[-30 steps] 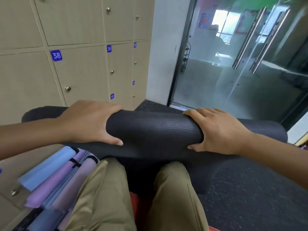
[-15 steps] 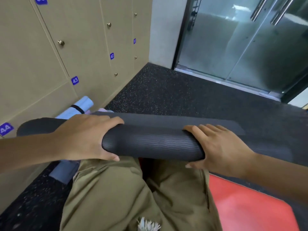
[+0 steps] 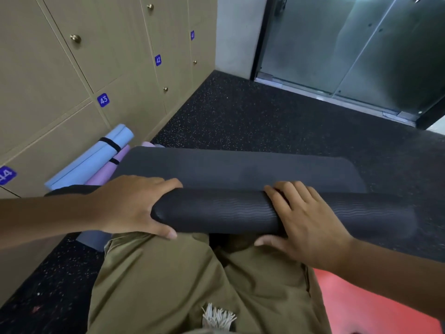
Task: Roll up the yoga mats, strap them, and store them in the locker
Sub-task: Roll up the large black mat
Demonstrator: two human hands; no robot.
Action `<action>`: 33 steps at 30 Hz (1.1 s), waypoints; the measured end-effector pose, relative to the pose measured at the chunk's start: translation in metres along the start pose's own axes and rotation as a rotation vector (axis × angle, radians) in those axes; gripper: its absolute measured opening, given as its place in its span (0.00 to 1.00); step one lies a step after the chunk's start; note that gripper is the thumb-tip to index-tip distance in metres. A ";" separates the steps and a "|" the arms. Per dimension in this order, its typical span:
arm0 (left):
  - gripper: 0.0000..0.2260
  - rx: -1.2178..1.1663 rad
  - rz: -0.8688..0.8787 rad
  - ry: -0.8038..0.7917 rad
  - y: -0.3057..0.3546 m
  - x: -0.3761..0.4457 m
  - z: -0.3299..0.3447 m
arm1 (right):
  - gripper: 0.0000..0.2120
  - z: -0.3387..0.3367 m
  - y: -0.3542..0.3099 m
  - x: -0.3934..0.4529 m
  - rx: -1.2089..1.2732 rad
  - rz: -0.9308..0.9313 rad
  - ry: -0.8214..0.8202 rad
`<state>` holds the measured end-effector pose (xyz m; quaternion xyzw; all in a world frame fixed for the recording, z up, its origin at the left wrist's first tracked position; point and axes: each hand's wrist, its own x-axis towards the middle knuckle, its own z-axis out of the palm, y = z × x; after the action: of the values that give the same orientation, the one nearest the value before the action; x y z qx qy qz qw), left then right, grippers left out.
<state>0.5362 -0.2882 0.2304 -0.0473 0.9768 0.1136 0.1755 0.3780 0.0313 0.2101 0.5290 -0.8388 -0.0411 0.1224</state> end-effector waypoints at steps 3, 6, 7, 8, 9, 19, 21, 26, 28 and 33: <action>0.29 -0.114 0.015 -0.037 -0.001 0.006 -0.005 | 0.46 0.007 0.001 0.007 0.023 0.010 0.000; 0.29 -0.077 0.048 -0.031 -0.008 0.014 -0.007 | 0.42 0.009 0.008 0.017 0.078 -0.023 0.002; 0.31 -0.017 0.105 0.034 -0.010 0.015 -0.006 | 0.41 0.009 0.010 0.021 0.094 -0.031 -0.003; 0.34 0.048 0.178 0.126 -0.012 0.016 -0.003 | 0.40 0.009 0.011 0.024 0.110 -0.038 -0.015; 0.36 0.113 0.245 0.223 -0.012 0.017 0.001 | 0.39 0.009 0.012 0.028 0.122 -0.042 -0.032; 0.41 0.193 0.196 0.329 -0.011 0.040 0.016 | 0.38 -0.001 0.037 0.074 0.301 -0.006 -0.414; 0.40 0.175 0.183 0.238 -0.015 0.046 0.011 | 0.39 0.000 0.033 0.074 0.222 -0.016 -0.357; 0.34 0.007 0.105 0.043 -0.017 0.061 -0.005 | 0.41 0.016 0.022 0.058 0.023 -0.044 -0.092; 0.30 -0.055 0.102 -0.007 -0.018 0.068 -0.009 | 0.43 0.024 0.021 0.055 0.010 -0.020 -0.056; 0.34 -0.001 0.114 0.032 -0.024 0.078 -0.013 | 0.40 0.034 0.019 0.062 0.051 0.048 -0.017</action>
<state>0.4619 -0.3186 0.2094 0.0067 0.9805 0.1234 0.1531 0.3272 -0.0184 0.1908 0.5113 -0.8530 -0.0213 0.1028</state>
